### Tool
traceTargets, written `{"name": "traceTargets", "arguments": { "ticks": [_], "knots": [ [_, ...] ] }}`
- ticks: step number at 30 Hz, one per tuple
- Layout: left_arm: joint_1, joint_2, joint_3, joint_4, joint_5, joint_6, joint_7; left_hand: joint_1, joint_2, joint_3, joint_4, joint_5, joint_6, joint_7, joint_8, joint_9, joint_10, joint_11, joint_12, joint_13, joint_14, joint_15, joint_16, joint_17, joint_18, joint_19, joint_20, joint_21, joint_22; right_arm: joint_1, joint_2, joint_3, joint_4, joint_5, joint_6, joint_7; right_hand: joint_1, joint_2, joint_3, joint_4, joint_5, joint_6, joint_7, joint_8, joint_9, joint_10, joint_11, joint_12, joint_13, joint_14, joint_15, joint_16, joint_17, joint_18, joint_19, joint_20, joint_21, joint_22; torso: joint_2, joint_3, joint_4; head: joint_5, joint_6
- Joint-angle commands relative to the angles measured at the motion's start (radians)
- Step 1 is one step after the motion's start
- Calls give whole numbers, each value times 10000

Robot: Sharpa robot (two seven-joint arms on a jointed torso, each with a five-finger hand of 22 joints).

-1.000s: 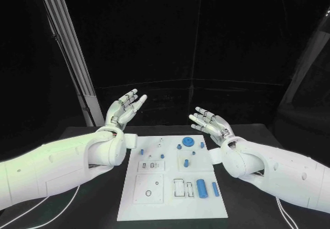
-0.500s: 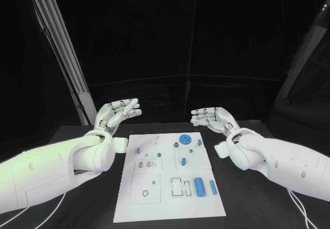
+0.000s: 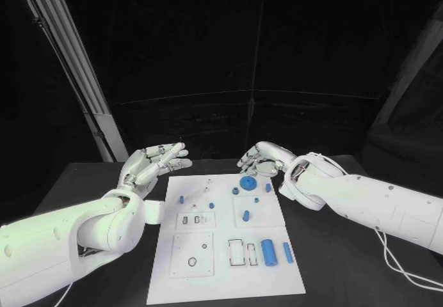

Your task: Assemble the parts on the task board

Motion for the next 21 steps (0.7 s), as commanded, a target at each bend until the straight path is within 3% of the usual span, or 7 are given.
{"name": "traceTargets", "arguments": {
  "ticks": [1,2,3,10,14,21],
  "knots": [
    [10,-16,5,152,502,599,345,0,90,-13,-62,-30,75,92,-42,-11,81,23,-64,-17,42,11,-42,9,64,58,-2,-11,-18,92,143,8,-48,-2996,854,-1291,-253,-56,-59,-238,-110,411,-201,-249,-16,637,-384,-226,28,1988,-481,1484,612,215,746,-429,1630,925,308,-50,135,-87,61],
    [10,-13,4,164,529,619,338,3,95,-12,-69,-30,76,90,-47,-11,81,23,-69,-18,38,12,-52,8,63,58,-2,-17,-24,102,169,8,-56,-3142,903,-1343,-304,-63,-76,-224,-94,417,-235,-279,-18,627,-359,-252,24,1945,-521,1928,847,209,775,-457,1774,1013,332,-55,149,-105,54],
    [9,-3,2,183,578,662,321,3,97,-12,-71,-30,77,89,-49,-11,81,23,-71,-19,36,13,-56,8,63,57,-2,-20,-26,120,226,8,-76,-3448,1017,-1448,-317,-29,-48,-279,-81,490,-266,-372,-9,728,-309,-211,54,1796,-480,3219,1612,170,584,-518,2210,1317,376,-66,177,-132,70],
    [5,1,-7,270,672,803,265,8,112,-11,-99,-29,75,92,-72,-14,75,27,-95,-23,20,19,-97,4,60,53,2,-45,-48,176,394,9,-149,-4354,1531,-1727,-472,-140,-111,-235,-116,362,-272,-441,-25,28,-282,-306,0,1769,-491,4018,2291,185,517,-444,2944,1788,566,-104,292,-221,122],
    [5,-22,-8,312,682,832,241,6,123,-14,-120,-30,64,107,-96,-17,60,37,-120,-27,14,26,-126,3,58,52,5,-66,-65,196,419,9,-160,-4561,1819,-1806,-519,-170,-113,-243,-152,250,-337,-430,-20,-180,-290,-271,8,1625,-489,4765,2891,79,646,-416,3966,2899,638,-134,334,-255,122],
    [8,-53,-9,323,688,870,210,2,127,-18,-128,-31,57,116,-109,-18,53,44,-131,-29,12,29,-139,3,58,52,7,-75,-74,211,469,9,-169,-4744,2251,-1860,-577,-180,-92,-214,-127,127,-360,-440,-23,-382,-264,-284,-1,1470,-455,5537,3553,-71,828,-375,4947,4091,710,-143,360,-266,114]
  ]
}}
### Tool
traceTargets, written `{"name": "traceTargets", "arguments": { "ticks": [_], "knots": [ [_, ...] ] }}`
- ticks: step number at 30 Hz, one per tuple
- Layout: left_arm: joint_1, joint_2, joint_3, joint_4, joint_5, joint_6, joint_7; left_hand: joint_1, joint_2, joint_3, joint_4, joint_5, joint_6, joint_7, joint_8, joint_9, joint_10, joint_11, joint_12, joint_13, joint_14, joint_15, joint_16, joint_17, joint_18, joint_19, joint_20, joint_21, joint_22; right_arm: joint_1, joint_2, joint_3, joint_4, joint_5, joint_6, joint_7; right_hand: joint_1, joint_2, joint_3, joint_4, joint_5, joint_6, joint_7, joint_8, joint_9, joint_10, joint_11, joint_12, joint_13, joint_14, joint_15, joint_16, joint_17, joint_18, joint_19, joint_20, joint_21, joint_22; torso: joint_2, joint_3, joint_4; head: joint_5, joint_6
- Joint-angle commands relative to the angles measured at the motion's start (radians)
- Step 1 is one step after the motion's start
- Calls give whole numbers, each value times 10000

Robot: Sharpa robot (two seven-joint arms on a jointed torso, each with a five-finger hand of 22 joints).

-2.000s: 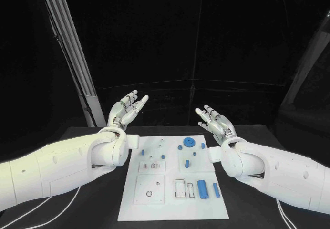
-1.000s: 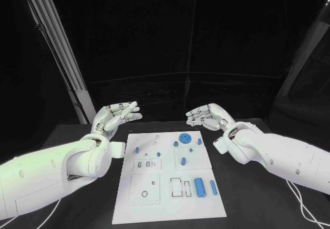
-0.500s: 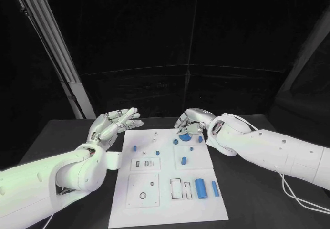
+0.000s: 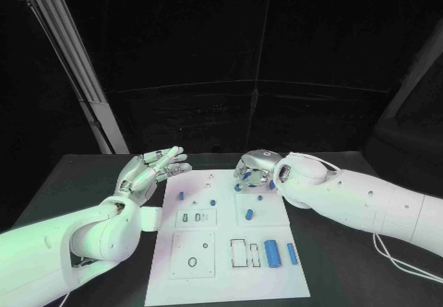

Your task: Assemble the parts on the task board

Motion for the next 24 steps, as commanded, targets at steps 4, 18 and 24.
{"name": "traceTargets", "arguments": {
  "ticks": [4,18,24],
  "knots": [
    [18,-50,9,32,68,255,197,3,133,1,-57,-31,57,120,-73,-10,52,45,-65,-11,13,30,-55,5,60,53,8,-38,-13,35,24,10,19,-549,651,-215,-119,34,5,47,-22,-93,7,-55,-4,-122,6,-4,-9,20,49,816,850,-291,271,18,654,832,109,-20,24,-34,-32],
    [28,-105,9,2,68,293,131,5,144,4,-68,-30,55,126,-83,-10,47,50,-76,-12,12,34,-68,5,60,55,10,-46,-21,37,202,8,-125,-584,871,-144,-34,226,435,25,-274,-38,53,-58,-5,-119,36,-11,-20,107,95,2855,3044,-590,1005,76,2123,2864,197,-7,50,7,-67],
    [32,-118,9,-2,68,305,104,14,158,10,-89,-28,48,135,-99,-11,36,57,-92,-13,11,38,-87,5,59,57,13,-59,-33,37,258,8,-139,-585,1107,-148,19,479,835,15,-691,124,35,-45,2,8,27,-5,-23,133,80,3490,3714,-687,1251,85,2562,3505,224,0,29,38,-107]
  ]
}}
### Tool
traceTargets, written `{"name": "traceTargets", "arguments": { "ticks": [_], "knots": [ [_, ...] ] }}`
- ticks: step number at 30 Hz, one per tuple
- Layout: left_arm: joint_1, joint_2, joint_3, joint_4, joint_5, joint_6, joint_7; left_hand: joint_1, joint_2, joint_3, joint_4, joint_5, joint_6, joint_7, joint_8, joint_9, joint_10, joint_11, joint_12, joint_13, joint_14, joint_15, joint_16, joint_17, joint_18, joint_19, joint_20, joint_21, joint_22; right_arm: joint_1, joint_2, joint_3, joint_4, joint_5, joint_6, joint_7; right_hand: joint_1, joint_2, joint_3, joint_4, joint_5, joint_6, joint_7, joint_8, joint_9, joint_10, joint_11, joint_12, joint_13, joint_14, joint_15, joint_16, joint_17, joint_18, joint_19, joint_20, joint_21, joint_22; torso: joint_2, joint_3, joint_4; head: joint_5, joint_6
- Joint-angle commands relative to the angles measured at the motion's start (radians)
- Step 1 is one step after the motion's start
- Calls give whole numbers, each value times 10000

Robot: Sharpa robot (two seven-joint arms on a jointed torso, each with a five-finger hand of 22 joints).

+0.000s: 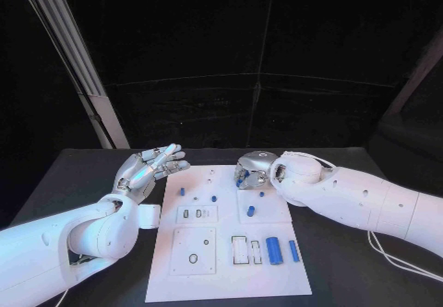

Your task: Assemble the parts on the task board

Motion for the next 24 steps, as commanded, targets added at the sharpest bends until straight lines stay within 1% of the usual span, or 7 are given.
{"name": "traceTargets", "arguments": {
  "ticks": [1,6,11,13,15,18,24],
  "knots": [
    [20,-17,9,18,2,172,100,12,88,-16,-72,-27,45,139,-69,-14,31,60,-64,-16,11,41,-51,7,60,58,15,-66,-17,27,17,8,-4,-98,348,2,4,214,224,0,-220,123,-7,-40,3,115,19,-2,-13,104,40,260,282,-224,151,-11,181,271,37,11,-28,16,-14],
    [23,-16,9,6,2,184,71,23,100,-9,-94,-25,39,145,-84,-14,22,66,-78,-16,9,46,-70,6,60,58,18,-80,-29,26,41,8,-44,-99,437,-4,19,428,677,2,-517,345,-17,-18,14,316,-19,4,-11,82,20,566,569,-263,231,-26,393,556,64,14,-19,5,-39],
    [24,-16,9,-12,2,192,50,31,110,-2,-110,-24,35,149,-94,-14,16,70,-88,-17,7,49,-83,6,59,58,21,-89,-38,25,44,8,-23,-119,-13,34,96,529,1178,-21,-689,596,-29,19,33,571,-63,26,0,85,-18,847,864,-317,369,-54,618,902,74,3,-9,0,-50],
    [24,-22,9,-12,2,194,44,37,115,1,-119,-23,33,151,-100,-14,13,71,-94,-17,7,50,-90,6,59,59,22,-94,-42,25,26,8,41,-124,-380,86,60,419,1553,16,-693,701,-16,-5,27,682,-59,-8,-7,71,-10,992,975,-342,419,-64,744,1065,74,7,-12,4,-43],
    [24,-31,9,-10,2,196,38,46,124,9,-134,-23,31,154,-108,-14,9,73,-101,-16,7,52,-101,7,60,60,24,-101,-49,24,-7,10,138,-115,-764,133,-48,217,1948,14,-716,752,-7,-39,17,731,-52,-32,-8,35,-9,1086,1020,-353,418,-52,827,1161,74,9,-16,5,-31],
    [24,-39,9,-5,2,203,29,48,126,10,-138,-23,30,154,-109,-14,8,74,-103,-16,7,53,-103,7,60,60,24,-103,-51,25,-65,13,325,-71,-1398,110,-149,-13,2365,17,-619,763,14,-51,11,745,-40,-29,-4,8,5,1162,1053,-358,402,-38,885,1222,78,-3,-9,-10,24],
    [25,-33,9,13,2,220,23,64,136,21,-166,-21,28,155,-122,-13,4,77,-115,-16,8,56,-120,7,60,62,27,-115,-62,72,71,18,323,-33,-2086,-71,-366,-381,3236,66,-617,772,30,-51,10,756,-27,-24,-1,-24,24,1283,1092,-365,382,-12,976,1321,103,-14,22,-24,130]
  ]
}}
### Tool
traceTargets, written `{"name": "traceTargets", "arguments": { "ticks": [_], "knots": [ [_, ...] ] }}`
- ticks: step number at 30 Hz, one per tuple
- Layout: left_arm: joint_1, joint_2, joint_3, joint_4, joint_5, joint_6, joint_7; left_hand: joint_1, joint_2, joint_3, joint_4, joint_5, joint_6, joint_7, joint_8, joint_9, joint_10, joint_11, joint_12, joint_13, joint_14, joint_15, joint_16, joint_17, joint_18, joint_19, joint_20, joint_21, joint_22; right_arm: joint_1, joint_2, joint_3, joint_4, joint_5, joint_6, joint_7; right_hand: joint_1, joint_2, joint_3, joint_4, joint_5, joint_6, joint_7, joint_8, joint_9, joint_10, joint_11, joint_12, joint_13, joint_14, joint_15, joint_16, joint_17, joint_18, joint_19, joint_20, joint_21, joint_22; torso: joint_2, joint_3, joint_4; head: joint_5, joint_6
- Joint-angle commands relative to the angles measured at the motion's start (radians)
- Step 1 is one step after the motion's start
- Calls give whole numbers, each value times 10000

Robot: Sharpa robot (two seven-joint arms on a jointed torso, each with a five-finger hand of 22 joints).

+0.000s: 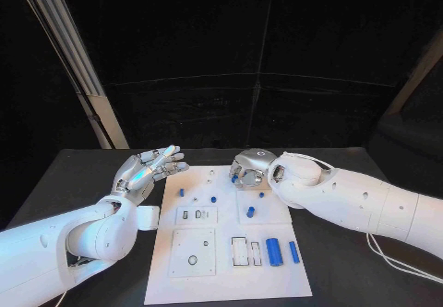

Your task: Assemble the parts on the task board

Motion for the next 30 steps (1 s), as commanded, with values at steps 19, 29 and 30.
{"name": "traceTargets", "arguments": {
  "ticks": [19,29,30],
  "knots": [
    [24,126,9,-9,-9,222,30,44,108,28,-92,-21,28,156,-55,-14,0,78,-45,-8,9,58,-81,9,61,67,27,-48,-26,289,1716,11,-1748,278,-1797,133,-431,-774,1603,305,-20,-47,69,-11,9,39,-15,9,17,-75,63,157,-57,-65,-25,67,127,93,115,-37,145,36,143],
    [42,141,10,-7,-10,230,15,56,119,40,-133,-23,13,157,-82,-15,-20,85,-72,-10,5,63,-113,9,61,68,32,-70,-47,333,2110,6,-2272,292,-1227,277,-460,-869,1742,364,-54,-74,77,-16,8,3,-5,4,15,-80,71,161,-81,-65,-31,74,133,95,139,-31,151,50,128],
    [46,136,10,-6,-10,224,18,56,119,40,-133,-23,13,157,-82,-15,-20,85,-72,-10,5,63,-113,9,61,68,32,-70,-47,334,2118,6,-2285,292,-1155,283,-460,-869,1742,364,-54,-74,77,-16,8,3,-5,4,15,-80,71,161,-81,-65,-31,74,133,95,140,-34,153,56,126]
  ]
}}
